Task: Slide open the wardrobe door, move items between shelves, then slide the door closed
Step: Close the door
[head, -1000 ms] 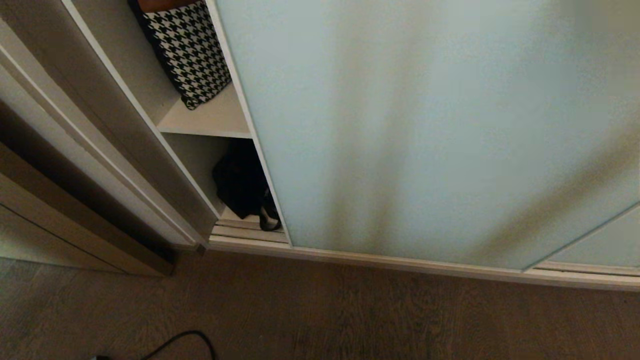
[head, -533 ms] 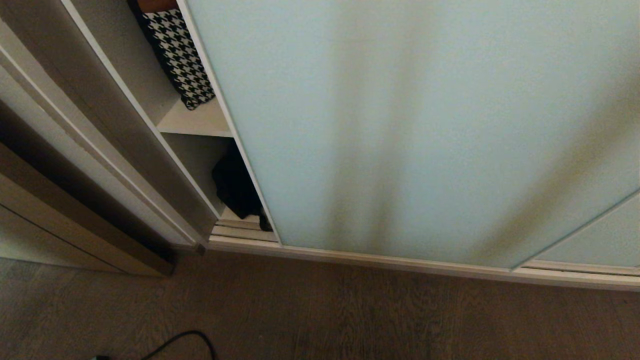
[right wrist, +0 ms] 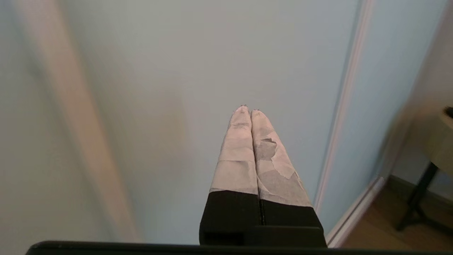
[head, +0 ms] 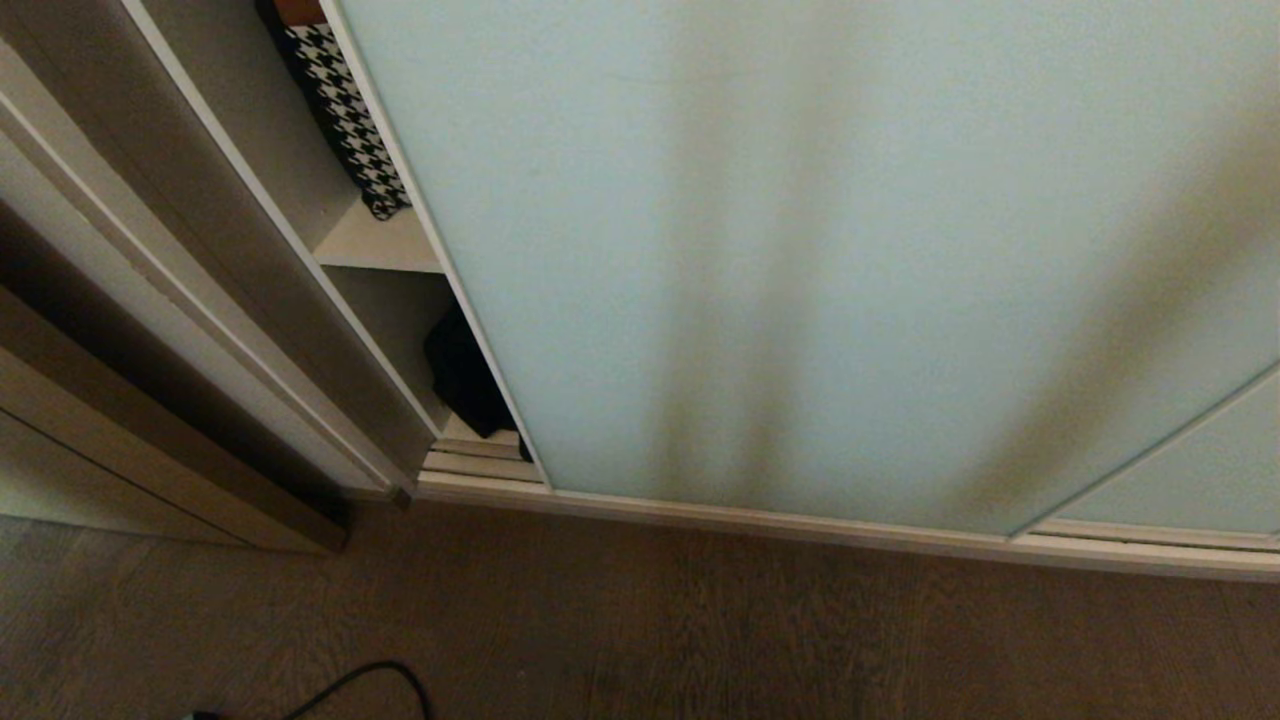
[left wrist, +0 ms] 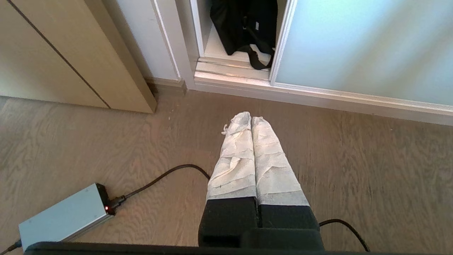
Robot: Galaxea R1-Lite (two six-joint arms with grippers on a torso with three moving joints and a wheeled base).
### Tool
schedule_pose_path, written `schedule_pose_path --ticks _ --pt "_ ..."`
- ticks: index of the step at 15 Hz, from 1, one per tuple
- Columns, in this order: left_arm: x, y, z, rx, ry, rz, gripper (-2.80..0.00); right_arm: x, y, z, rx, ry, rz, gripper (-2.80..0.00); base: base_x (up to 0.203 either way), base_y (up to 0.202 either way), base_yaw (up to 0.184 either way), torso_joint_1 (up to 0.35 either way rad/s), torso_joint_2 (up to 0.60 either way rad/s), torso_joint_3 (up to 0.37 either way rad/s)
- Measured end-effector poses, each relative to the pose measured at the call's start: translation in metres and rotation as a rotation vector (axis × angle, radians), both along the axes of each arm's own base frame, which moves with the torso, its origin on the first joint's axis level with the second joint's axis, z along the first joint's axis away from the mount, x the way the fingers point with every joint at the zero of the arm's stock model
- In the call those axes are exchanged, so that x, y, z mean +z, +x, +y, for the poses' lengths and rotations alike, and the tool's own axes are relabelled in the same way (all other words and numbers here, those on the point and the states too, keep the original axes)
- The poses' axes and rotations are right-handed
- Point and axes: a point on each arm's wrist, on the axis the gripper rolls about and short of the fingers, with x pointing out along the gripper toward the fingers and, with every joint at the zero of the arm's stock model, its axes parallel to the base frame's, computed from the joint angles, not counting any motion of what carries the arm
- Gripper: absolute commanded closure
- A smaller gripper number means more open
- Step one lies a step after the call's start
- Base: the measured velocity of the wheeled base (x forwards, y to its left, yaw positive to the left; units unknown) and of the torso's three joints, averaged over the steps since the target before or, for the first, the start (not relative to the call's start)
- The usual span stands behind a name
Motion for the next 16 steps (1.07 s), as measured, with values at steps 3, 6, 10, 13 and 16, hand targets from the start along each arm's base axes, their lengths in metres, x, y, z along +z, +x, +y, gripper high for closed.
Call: schedule_pose_path --ticks 3,6,10,13,16 --pt "0.0 0.0 0.0 0.0 0.0 0.0 0.0 0.002 0.016 -0.026 0.109 -0.003 0.026 0.0 0.0 0.0 0.0 0.0 0.0 0.0" --pt "0.0 0.0 0.0 0.0 0.0 0.0 0.0 0.004 0.035 -0.05 0.291 0.036 0.029 0.0 0.0 0.0 0.0 0.0 0.0 0.0" --pt "0.0 0.0 0.0 0.0 0.0 0.0 0.0 -0.007 0.056 -0.075 0.469 0.141 0.007 0.0 0.0 0.0 0.0 0.0 0.0 0.0" --pt "0.0 0.0 0.0 0.0 0.0 0.0 0.0 -0.011 0.057 -0.091 0.573 0.219 -0.015 0.0 0.0 0.0 0.0 0.0 0.0 0.0" --pt "0.0 0.0 0.0 0.0 0.0 0.0 0.0 -0.011 0.057 -0.102 0.607 0.237 -0.01 0.0 0.0 0.0 0.0 0.0 0.0 0.0"
